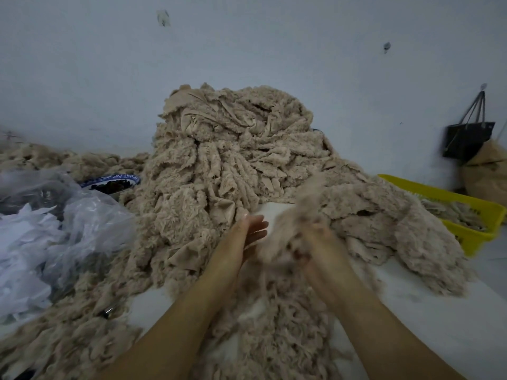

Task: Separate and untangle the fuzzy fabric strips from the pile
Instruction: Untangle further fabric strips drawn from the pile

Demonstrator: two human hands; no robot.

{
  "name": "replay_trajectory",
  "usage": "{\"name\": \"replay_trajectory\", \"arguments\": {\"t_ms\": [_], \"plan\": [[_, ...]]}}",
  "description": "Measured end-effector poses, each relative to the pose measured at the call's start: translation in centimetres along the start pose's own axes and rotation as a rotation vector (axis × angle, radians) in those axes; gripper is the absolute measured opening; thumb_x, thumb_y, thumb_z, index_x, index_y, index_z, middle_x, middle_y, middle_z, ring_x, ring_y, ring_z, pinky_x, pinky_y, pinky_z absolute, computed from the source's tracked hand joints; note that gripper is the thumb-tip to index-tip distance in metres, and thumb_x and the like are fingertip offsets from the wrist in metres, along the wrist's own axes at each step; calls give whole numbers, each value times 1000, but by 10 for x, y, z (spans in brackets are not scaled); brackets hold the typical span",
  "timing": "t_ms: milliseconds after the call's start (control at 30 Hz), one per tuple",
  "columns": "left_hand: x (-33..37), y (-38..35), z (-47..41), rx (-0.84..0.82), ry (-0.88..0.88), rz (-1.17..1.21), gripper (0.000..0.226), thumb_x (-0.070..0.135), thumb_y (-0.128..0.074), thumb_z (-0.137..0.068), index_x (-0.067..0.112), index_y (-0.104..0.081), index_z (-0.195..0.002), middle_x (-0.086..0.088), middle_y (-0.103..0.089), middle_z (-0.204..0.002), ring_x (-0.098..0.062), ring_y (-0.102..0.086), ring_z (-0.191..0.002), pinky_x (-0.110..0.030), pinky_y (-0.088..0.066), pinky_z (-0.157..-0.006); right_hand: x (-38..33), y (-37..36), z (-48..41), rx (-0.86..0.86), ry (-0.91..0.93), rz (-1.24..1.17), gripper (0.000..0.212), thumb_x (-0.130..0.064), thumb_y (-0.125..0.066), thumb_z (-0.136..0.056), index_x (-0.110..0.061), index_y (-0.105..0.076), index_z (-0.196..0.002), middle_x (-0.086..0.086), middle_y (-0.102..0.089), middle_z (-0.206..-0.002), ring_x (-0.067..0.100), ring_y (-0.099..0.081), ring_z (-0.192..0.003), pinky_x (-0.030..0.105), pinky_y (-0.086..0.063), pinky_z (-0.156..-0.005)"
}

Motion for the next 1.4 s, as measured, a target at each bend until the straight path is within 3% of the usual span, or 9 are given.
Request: {"name": "replay_trajectory", "arguments": {"t_ms": [67, 133, 433, 700, 867, 1000, 1167, 1267, 1400], "plan": [[-6, 13, -2, 80, 10, -139, 41, 64, -50, -91, 32, -71, -105, 17, -74, -104, -1, -67, -100, -22, -51, -91, -23, 29, -8, 142, 85, -388, 39, -38, -62, -91, -9, -63, -116, 6, -72, -103, 13, -72, -88, 24, -57, -70], [-10, 16, -3, 98, -4, -388, 24, 47, -54, -98, 33, -72, -92, 15, -72, -87, 2, -65, -84, -13, -48, -77, -18, 43, -10, 204, 35, -425, 45, -53, -51, -93, -11, -60, -107, 4, -68, -110, 13, -70, -99, 23, -55, -76], [-18, 5, -8, -16, -138, -976, 23, 25, -56, -99, 24, -65, -120, 18, -47, -98, -6, -49, -94, -7, -36, -77, 29, -2, -3, -92, 74, 1018, 25, -33, -50, -99, -17, -66, -89, -3, -63, -91, 8, -59, -85, 12, -40, -68], [-15, 10, -7, 62, -116, -972, 12, 14, -53, -100, 17, -65, -99, 12, -45, -90, -9, -49, -89, -11, -32, -68, 24, -8, 1, -121, 115, 1077, 24, -31, -50, -100, -15, -67, -98, -5, -57, -108, 4, -55, -95, 7, -38, -74], [-14, 14, -5, 72, -81, -850, 17, 16, -49, -100, 25, -52, -86, 9, -56, -88, -3, -52, -77, -10, -38, -61, 34, -19, 3, -236, 126, 1163, 27, -31, -47, -102, -19, -69, -110, -20, -39, -124, 1, -43, -119, 14, -28, -99], [-2, 22, -8, 163, -146, -837, 16, 23, -54, -98, 15, -64, -89, 6, -60, -90, -14, -59, -87, -30, -48, -80, 47, -29, 6, -357, 140, 1365, 27, -31, -42, -102, -27, -62, -84, -13, -59, -98, 11, -48, -96, 27, -37, -92], [-19, 20, -19, 75, -56, -1148, 36, 30, -43, -102, 26, -56, -136, -1, -31, -155, -22, -23, -143, -34, -24, -115, 36, -19, 5, -223, 132, 1250, 36, -33, -44, -103, -9, -70, -95, 1, -62, -101, 13, -54, -95, 25, -42, -84], [-40, 18, -23, -27, 60, -1286, 45, 34, -32, -106, 28, -37, -151, 1, -14, -165, -23, -8, -151, -42, -15, -119, 30, -15, 5, -155, 140, 1169, 36, -30, -46, -102, -6, -69, -90, 2, -60, -104, 13, -58, -93, 25, -44, -85], [-34, 20, -27, 29, 17, -1238, 47, 30, -27, -108, 17, -34, -153, 3, -25, -163, -17, -17, -149, -37, -17, -119, 26, -10, 4, -106, 161, 1145, 36, -32, -46, -102, -5, -68, -91, 0, -56, -104, 11, -56, -91, 13, -40, -75]]}}
Point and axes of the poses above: each hand's wrist, its own z-axis away from the middle knuckle, its own y-axis out of the back of the hand, x = y × z, the point moved 9 cm from there along -z, towards the middle knuckle
